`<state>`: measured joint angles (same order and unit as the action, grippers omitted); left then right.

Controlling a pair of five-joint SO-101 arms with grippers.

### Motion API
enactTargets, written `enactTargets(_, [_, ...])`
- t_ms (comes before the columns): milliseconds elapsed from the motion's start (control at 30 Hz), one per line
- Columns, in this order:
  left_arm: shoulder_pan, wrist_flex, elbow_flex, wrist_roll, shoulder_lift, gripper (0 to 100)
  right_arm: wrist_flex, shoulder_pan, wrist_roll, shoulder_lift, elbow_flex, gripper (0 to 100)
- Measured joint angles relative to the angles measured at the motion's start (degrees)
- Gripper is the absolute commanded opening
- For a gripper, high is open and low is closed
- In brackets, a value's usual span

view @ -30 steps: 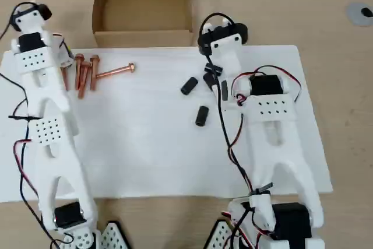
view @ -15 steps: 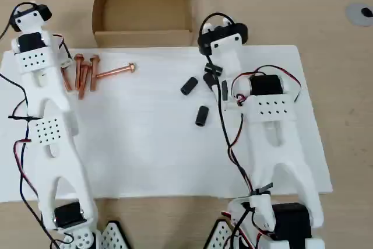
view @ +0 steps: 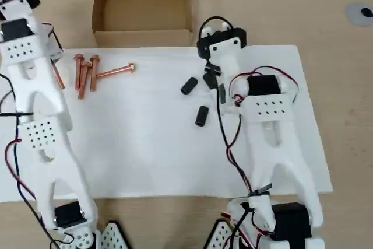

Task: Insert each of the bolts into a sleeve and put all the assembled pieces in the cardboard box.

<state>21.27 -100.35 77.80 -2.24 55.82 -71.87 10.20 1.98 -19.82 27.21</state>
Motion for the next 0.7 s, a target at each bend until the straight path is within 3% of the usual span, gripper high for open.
enactTargets(233, [-2.73,0.00,-29.27,0.00,-20.92,2,-1.49,4.04,-4.84,0.18,0.00,1.2])
enactTargets(400, [-2.81,0.09,-43.78,-0.09,-36.84,2,-1.49,7.38,-12.66,3.60,0.00,1.2])
enactTargets(567, [-2.81,5.27,-58.46,-0.09,-53.36,2,-1.76,7.82,-18.81,11.16,-0.35,1.2])
enactTargets(700, [-2.81,13.89,-74.55,0.09,-68.22,1,-3.87,7.82,-20.75,16.88,-4.22,1.2])
